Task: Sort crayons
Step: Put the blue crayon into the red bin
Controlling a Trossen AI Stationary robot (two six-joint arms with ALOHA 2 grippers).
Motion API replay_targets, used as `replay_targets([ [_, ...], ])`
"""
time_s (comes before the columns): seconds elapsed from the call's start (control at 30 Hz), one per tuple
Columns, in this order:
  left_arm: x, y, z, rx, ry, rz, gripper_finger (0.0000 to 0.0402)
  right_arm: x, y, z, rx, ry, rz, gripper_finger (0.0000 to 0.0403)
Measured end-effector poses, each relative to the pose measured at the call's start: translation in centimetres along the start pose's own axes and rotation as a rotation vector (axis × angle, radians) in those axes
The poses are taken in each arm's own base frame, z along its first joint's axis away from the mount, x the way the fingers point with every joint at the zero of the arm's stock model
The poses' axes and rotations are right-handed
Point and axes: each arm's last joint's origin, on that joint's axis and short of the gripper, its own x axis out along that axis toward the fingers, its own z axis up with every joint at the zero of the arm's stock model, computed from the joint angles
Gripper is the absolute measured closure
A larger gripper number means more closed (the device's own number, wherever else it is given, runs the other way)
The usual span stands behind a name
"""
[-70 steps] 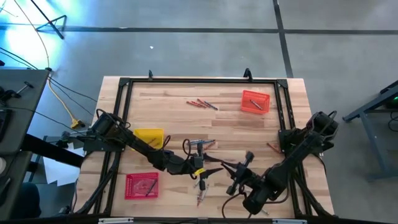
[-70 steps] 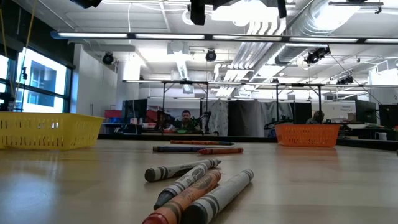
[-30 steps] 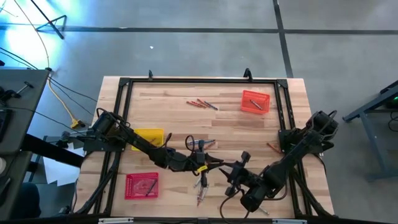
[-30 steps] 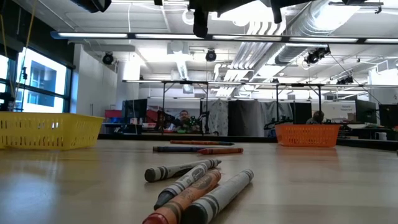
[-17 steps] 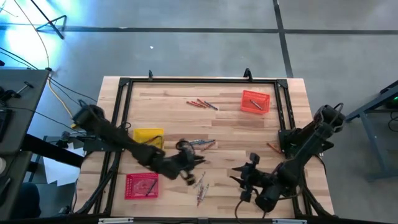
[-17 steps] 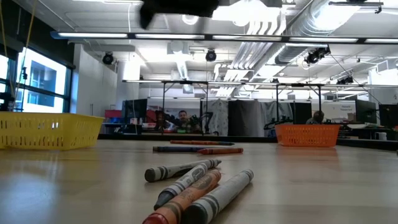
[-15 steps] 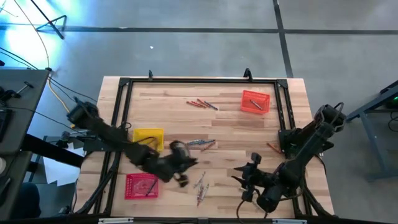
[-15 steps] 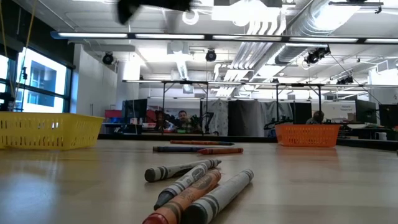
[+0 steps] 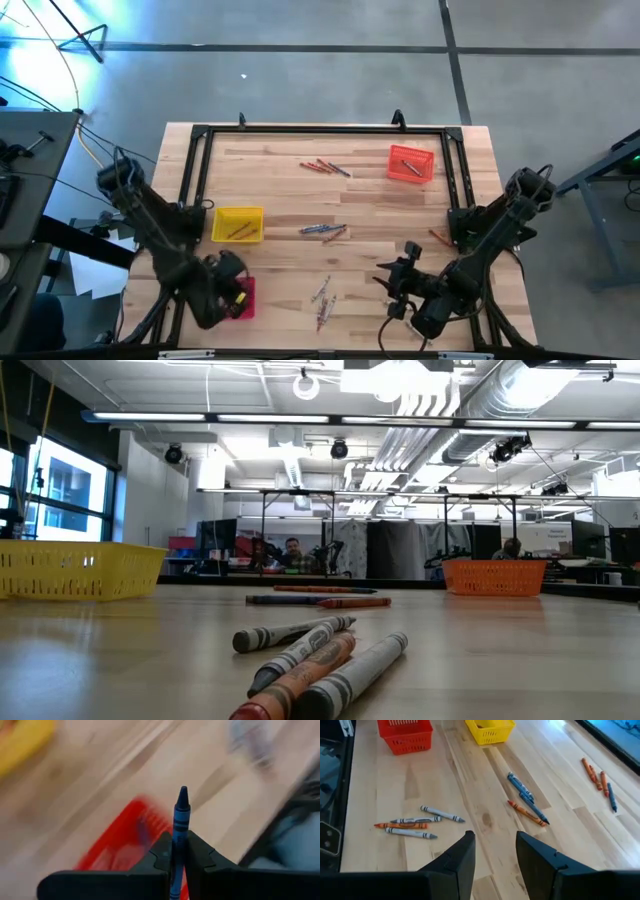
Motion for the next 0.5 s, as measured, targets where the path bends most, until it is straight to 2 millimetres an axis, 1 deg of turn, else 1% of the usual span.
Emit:
replay_targets([
  [0.1,0.7,0.8,-1.6,-0.071,0.057,0.131,0.0394,0.2,-0.1,0.1,-0.016,0.001,-0.009,0.0269],
  [0.17,1.1,1.0,-2.1,-0.089,0.059,0.18,0.0394,0.4,-0.3,0.2,-0.017,0.002,-0.017,0.0269],
  [0.27,1.5,1.0,-2.4,-0.092,0.06,0.193,0.0394,0.7,-0.5,0.5,-0.009,0.004,-0.029,0.0269],
  [0.33,1.6,1.0,-2.5,-0.106,0.091,0.209,0.0392,0.9,-0.6,0.6,-0.005,0.011,-0.031,0.0269],
  [0.5,1.6,1.1,-2.6,-0.133,0.113,0.223,0.0368,1.1,-0.8,0.6,-0.011,0.019,-0.042,0.0269],
])
